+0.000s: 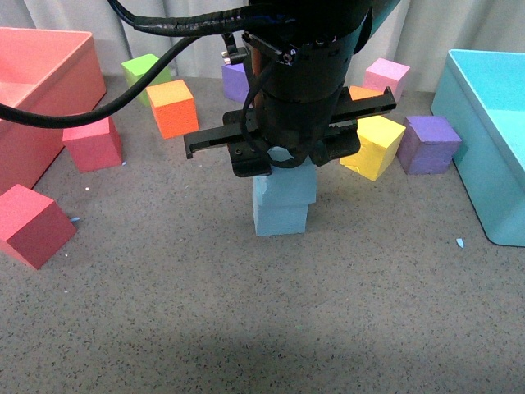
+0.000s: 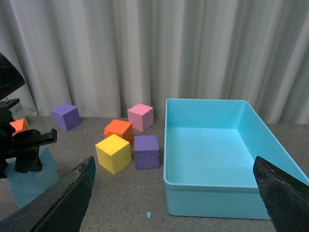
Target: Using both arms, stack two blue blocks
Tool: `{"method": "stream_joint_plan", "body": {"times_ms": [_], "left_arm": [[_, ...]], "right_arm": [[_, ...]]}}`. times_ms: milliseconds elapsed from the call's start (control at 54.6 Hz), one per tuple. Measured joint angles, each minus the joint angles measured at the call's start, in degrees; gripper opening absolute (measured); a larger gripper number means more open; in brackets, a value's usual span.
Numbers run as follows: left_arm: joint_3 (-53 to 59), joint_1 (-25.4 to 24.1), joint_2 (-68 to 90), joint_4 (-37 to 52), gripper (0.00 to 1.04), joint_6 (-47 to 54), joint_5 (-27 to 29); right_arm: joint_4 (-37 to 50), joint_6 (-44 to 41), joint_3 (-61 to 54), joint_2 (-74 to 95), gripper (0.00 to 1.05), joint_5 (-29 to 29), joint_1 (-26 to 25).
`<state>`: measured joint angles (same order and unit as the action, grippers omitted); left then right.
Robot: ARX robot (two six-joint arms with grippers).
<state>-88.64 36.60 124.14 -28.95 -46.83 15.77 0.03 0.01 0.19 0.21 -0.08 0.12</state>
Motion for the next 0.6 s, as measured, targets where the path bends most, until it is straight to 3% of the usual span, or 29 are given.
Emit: {"method": "stream_joint_plan", "body": {"times_ms": [73, 458, 605], "left_arm": [[0.0, 0.0, 0.0, 0.0, 0.4, 0.0, 0.0], [0.6, -0.4, -2.1, -0.3, 0.99, 0.6, 0.3], [2.3, -1.1, -5.1, 0.1, 0.98, 0.4, -0.2]], "right_arm": [[0.0, 0.0, 0.0, 0.0, 0.95, 0.0, 0.0], [0.0, 0.0, 0.0, 0.0, 0.95, 0.0, 0.0], [0.0, 0.0, 0.0, 0.0, 0.95, 0.0, 0.0]]}}
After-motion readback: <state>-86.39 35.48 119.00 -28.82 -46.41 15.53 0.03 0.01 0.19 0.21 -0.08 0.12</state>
